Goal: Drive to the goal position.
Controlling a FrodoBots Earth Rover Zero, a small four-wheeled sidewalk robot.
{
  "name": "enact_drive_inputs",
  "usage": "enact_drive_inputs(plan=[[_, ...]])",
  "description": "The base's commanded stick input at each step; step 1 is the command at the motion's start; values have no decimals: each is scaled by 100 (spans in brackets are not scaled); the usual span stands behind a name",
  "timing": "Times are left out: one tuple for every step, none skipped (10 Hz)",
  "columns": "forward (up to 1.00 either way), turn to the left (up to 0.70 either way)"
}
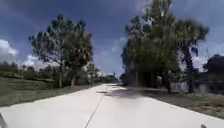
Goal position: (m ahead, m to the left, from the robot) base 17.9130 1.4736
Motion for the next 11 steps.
enact_drive_inputs(plan=[[85,3],[85,3],[85,3],[85,3],[85,3],[85,5],[85,23],[85,38],[85,38],[85,38],[85,22]])
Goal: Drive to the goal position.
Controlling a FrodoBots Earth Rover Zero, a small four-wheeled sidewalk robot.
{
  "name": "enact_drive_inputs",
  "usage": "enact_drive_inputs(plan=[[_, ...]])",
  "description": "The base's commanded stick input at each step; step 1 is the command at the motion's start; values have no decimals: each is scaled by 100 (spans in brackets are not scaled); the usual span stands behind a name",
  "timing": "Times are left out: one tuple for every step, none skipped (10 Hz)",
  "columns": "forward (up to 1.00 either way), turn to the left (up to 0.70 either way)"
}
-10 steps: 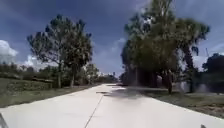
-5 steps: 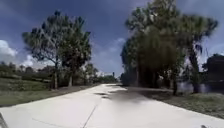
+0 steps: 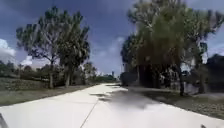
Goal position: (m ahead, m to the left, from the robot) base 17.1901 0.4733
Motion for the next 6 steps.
enact_drive_inputs(plan=[[85,4],[85,4],[85,4],[85,4],[85,4],[85,4]])
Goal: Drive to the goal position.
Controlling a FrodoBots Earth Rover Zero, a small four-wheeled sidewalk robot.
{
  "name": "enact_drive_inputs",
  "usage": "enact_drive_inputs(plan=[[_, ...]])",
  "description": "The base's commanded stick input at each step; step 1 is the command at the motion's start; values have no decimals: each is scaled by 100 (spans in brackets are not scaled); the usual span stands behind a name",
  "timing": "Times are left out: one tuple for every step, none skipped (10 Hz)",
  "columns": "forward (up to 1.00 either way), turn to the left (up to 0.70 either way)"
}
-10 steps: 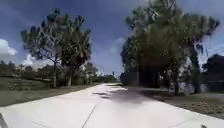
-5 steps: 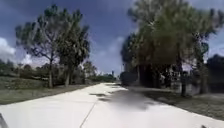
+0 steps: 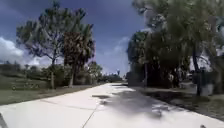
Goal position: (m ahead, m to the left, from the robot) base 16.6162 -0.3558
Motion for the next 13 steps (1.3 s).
enact_drive_inputs(plan=[[85,4],[85,36],[85,38],[85,37],[85,24],[85,5],[85,4],[85,4],[85,4],[85,4],[85,4],[85,4],[85,4]])
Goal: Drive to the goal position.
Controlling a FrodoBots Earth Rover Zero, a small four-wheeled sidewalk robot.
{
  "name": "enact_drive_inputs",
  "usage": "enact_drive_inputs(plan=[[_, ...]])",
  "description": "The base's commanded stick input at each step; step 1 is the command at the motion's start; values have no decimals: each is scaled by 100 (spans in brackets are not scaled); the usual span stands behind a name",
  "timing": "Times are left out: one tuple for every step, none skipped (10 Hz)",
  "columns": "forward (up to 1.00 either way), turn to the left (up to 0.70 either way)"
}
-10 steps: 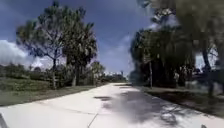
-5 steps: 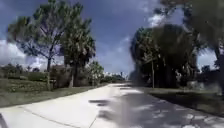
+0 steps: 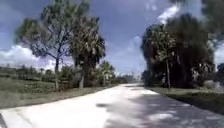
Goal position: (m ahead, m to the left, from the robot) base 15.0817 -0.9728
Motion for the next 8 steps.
enact_drive_inputs(plan=[[85,4],[85,4],[85,4],[85,4],[85,4],[85,-30],[85,-30],[85,-21]])
